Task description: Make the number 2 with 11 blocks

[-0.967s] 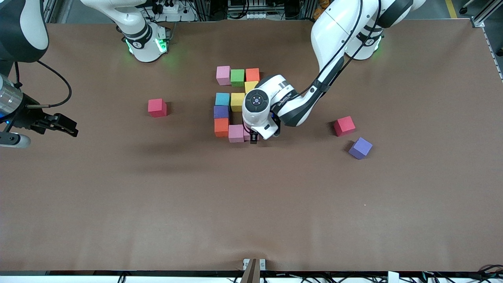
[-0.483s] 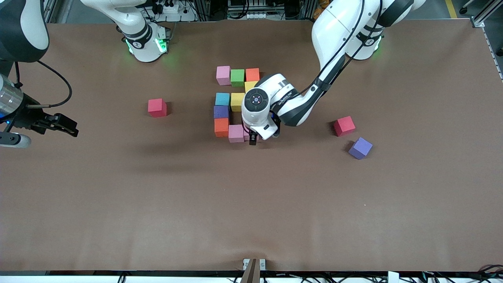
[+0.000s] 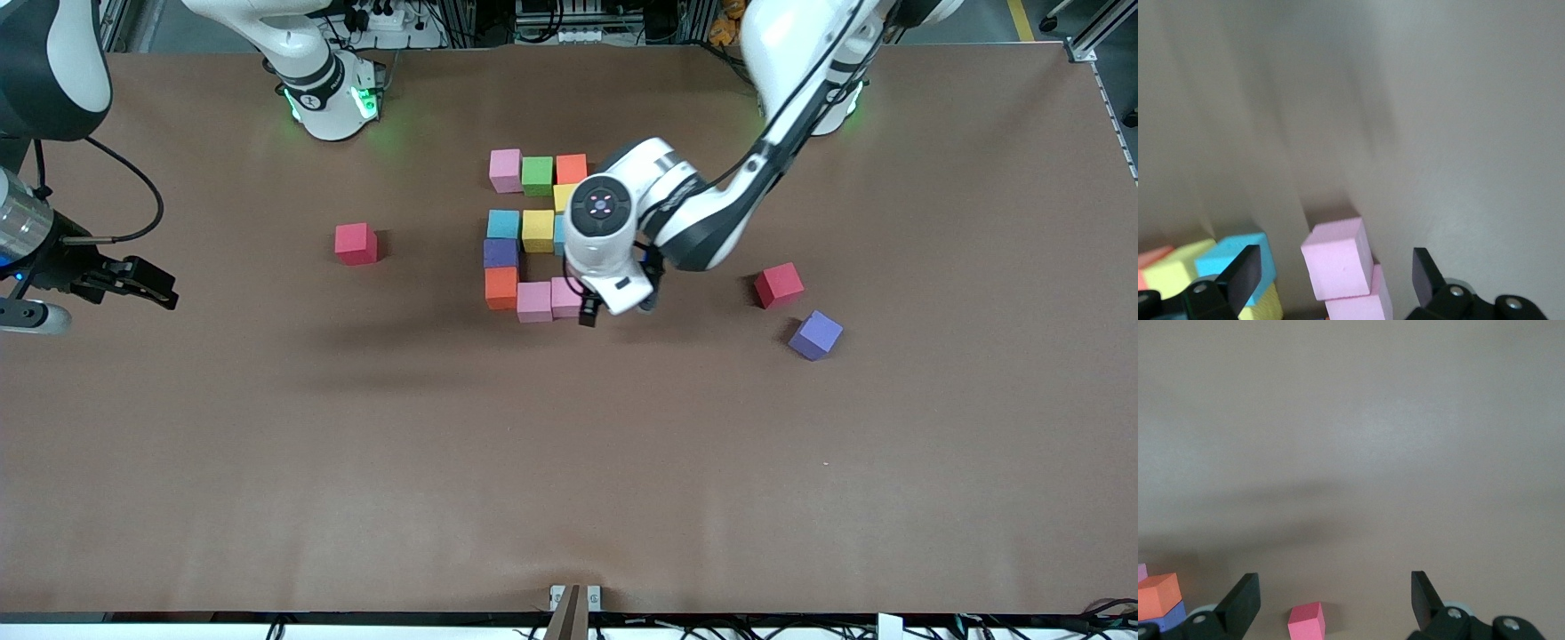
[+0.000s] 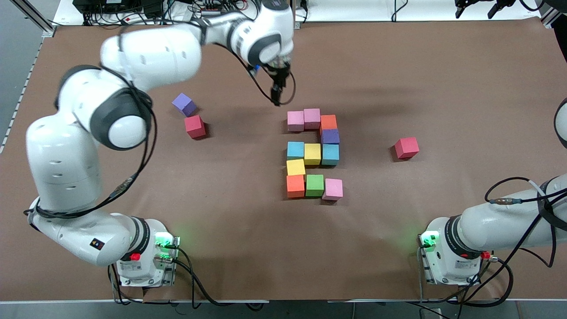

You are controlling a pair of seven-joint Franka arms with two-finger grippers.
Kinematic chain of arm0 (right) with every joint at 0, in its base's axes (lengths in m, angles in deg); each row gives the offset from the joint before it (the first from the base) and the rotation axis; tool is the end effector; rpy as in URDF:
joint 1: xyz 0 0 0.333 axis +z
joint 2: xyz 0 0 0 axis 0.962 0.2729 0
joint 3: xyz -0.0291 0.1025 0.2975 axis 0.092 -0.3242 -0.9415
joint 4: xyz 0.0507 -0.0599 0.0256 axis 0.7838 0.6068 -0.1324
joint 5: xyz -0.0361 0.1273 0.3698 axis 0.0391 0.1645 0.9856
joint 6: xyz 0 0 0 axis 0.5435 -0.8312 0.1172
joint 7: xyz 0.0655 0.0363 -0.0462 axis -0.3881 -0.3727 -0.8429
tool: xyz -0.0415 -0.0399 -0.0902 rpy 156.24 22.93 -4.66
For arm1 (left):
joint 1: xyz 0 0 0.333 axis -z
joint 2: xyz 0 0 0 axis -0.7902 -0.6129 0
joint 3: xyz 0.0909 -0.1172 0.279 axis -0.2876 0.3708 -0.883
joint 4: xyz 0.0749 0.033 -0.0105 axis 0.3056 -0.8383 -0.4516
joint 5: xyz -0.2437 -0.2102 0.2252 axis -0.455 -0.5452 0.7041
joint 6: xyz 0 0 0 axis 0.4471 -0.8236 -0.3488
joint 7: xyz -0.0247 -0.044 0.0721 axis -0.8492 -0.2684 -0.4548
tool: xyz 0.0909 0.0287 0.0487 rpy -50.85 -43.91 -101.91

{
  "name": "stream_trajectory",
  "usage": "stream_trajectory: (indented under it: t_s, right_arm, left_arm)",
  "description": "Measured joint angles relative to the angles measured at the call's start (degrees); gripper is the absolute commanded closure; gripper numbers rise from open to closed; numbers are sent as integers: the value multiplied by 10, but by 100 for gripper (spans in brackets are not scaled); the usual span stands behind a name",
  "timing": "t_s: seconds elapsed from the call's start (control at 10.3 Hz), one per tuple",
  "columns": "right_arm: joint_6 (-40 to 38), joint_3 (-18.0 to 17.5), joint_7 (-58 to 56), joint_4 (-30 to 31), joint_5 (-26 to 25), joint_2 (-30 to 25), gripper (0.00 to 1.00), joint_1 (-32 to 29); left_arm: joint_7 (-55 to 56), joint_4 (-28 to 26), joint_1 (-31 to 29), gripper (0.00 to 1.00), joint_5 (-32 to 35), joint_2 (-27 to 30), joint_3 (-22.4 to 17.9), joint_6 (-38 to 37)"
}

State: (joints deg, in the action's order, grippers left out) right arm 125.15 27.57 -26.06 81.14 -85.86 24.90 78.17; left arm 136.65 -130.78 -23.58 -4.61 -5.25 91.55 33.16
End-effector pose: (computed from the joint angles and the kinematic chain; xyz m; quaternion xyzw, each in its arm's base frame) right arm 0.5941 -0.0047 0.5612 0.9988 -0.0451 0.0164 0.0136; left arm 0.5114 -0.4702 0.3421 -0.7923 -0.6070 0.0447 0.0429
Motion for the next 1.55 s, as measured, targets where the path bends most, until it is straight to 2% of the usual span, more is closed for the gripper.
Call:
stream_trajectory:
  t_s: [0.29, 0.48, 0.77, 1.06, 1.16, 1.55]
  right_arm:
    - [-2, 0, 0, -3, 0, 0, 0, 0]
    - [-14, 0, 0, -18, 0, -1, 0, 0]
    - [-24, -1, 0, -29, 0, -1, 0, 0]
    - [-24, -2, 0, -29, 0, -1, 0, 0]
    - [-25, -2, 0, -30, 0, -1, 0, 0]
    - [-27, -2, 0, -30, 0, -1, 0, 0]
  left_arm:
    - [-118, 6, -51, 0, 23, 57, -3, -74]
    - [-198, 24, -69, 0, 57, 68, -3, -125]
    - [-326, 32, -101, 0, 62, 102, -3, -172]
    - [-481, 27, -144, 0, 57, 165, -4, -216]
    - [-540, 21, -152, 0, 50, 188, -12, -229]
    - [-761, -10, -157, 0, 11, 275, -90, -245]
